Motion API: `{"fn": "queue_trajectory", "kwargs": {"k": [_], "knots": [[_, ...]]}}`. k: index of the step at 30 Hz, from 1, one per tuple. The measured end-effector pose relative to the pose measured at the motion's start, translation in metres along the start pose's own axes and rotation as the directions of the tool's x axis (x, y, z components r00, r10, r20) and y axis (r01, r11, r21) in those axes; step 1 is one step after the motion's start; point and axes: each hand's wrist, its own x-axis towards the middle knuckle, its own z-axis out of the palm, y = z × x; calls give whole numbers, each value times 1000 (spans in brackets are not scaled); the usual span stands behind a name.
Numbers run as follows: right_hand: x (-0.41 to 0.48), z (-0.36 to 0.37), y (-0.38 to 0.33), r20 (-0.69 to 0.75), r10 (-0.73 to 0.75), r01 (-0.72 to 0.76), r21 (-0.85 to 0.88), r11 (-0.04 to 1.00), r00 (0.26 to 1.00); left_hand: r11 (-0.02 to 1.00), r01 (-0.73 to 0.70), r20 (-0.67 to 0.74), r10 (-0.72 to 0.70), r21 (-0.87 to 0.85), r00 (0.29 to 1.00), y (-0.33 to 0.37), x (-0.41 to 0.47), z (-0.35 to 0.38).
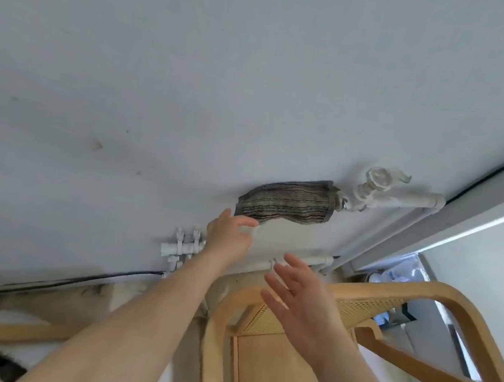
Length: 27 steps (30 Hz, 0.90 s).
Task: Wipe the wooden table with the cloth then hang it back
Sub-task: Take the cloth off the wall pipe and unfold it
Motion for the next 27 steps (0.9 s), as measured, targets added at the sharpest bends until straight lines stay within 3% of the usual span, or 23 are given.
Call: {"fn": "queue_trajectory", "kwargs": {"k": [3, 5, 7, 8, 10, 12, 13, 16, 19, 21, 24, 27], "knots": [[8, -7, -2, -9, 20, -21, -17, 1000, 1000, 997, 31, 22, -29, -71, 999, 7, 11, 6], [8, -11, -6, 6, 11, -10, -49, 999, 1000, 981, 45, -54, -57, -190, 997, 9, 5, 4], [3, -14, -12, 15, -36, 38, -183, 982, 999, 960, -38, -142, -2, -278, 990, 18, -18, -2], [-3, -11, -16, 31, -88, 93, -314, 945, 996, 947, -78, -138, 36, -310, 990, 29, -34, -8], [-17, -4, -23, 139, -263, 294, -594, 749, 955, 918, -129, -96, 100, -375, 990, 54, -70, -20], [-33, 5, -32, 272, -406, 473, -677, 563, 872, 883, -162, -43, 159, -440, 986, 78, -113, -33], [-42, 7, -38, 299, -436, 513, -663, 546, 849, 866, -181, -19, 195, -467, 981, 89, -137, -39], [-72, -4, -55, 266, -459, 513, -633, 579, 847, 847, -273, -48, 283, -455, 958, 119, -201, -49], [-121, -23, -72, 255, -451, 503, -618, 604, 855, 876, -337, -195, 284, -345, 939, 144, -256, -51], [-160, -32, -76, 392, -326, 487, -441, 754, 860, 893, -375, -272, 307, -248, 912, 155, -292, -49], [-213, -35, -73, 651, -168, 373, -188, 909, 740, 898, -441, -381, 411, 12, 828, 159, -341, -49], [-251, -34, -63, 775, -90, 345, -171, 923, 625, 873, -385, -496, 487, 300, 719, 152, -381, -60]]}}
